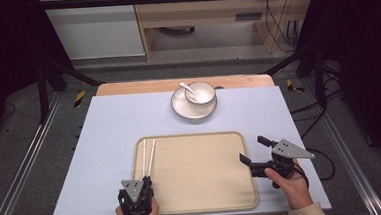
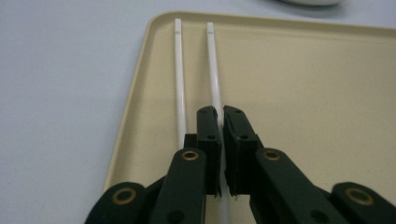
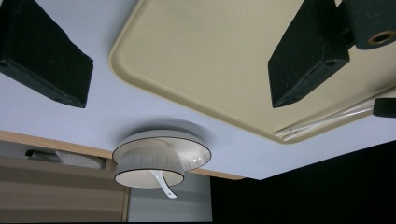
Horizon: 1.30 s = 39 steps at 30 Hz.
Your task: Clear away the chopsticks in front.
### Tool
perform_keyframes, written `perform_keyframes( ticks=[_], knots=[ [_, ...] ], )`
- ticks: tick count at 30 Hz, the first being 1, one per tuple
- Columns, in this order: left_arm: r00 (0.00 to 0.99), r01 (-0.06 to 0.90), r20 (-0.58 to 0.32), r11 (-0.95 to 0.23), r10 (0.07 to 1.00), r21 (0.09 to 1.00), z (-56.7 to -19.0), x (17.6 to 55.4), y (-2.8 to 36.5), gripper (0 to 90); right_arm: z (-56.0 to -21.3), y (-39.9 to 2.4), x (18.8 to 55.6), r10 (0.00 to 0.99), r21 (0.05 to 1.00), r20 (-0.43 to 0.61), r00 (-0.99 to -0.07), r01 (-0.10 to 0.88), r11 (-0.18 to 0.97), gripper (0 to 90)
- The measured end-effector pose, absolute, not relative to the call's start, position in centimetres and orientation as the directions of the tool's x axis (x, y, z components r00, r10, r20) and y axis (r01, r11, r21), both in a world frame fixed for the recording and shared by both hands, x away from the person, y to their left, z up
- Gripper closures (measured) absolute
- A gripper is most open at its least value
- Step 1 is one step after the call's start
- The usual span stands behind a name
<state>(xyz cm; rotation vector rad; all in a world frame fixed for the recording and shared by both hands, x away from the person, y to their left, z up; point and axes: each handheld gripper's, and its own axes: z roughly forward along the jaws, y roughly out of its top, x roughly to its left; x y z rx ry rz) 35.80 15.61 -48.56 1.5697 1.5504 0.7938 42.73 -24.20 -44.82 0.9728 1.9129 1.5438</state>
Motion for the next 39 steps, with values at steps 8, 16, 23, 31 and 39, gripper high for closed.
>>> perform_keyframes(
  ticks=[8,16,23,31,39],
  knots=[
    [0.076,0.528,-0.087,0.034,0.993,0.848,-48.8,35.9,15.4,84.9,-44.8,-24.2,42.7,0.781,0.969,0.063,-0.622,0.225,0.101,6.9],
    [0.071,0.522,-0.094,0.043,0.993,0.852,-48.7,35.9,15.5,77.2,-44.8,-24.2,42.7,0.781,0.969,0.063,-0.622,0.226,0.101,6.9],
    [0.129,0.488,-0.076,0.003,0.989,0.873,-47.5,36.3,15.5,63.5,-44.8,-24.4,42.7,0.783,0.970,0.059,-0.619,0.222,0.103,6.8],
    [0.289,0.449,-0.058,-0.082,0.956,0.890,-45.1,38.9,15.9,46.5,-44.7,-24.6,42.6,0.788,0.971,0.052,-0.614,0.214,0.103,6.7],
    [0.367,0.425,0.004,-0.172,0.930,0.889,-42.8,40.7,16.1,38.7,-44.7,-24.7,42.6,0.792,0.971,0.054,-0.608,0.218,0.100,6.6]
  ],
)
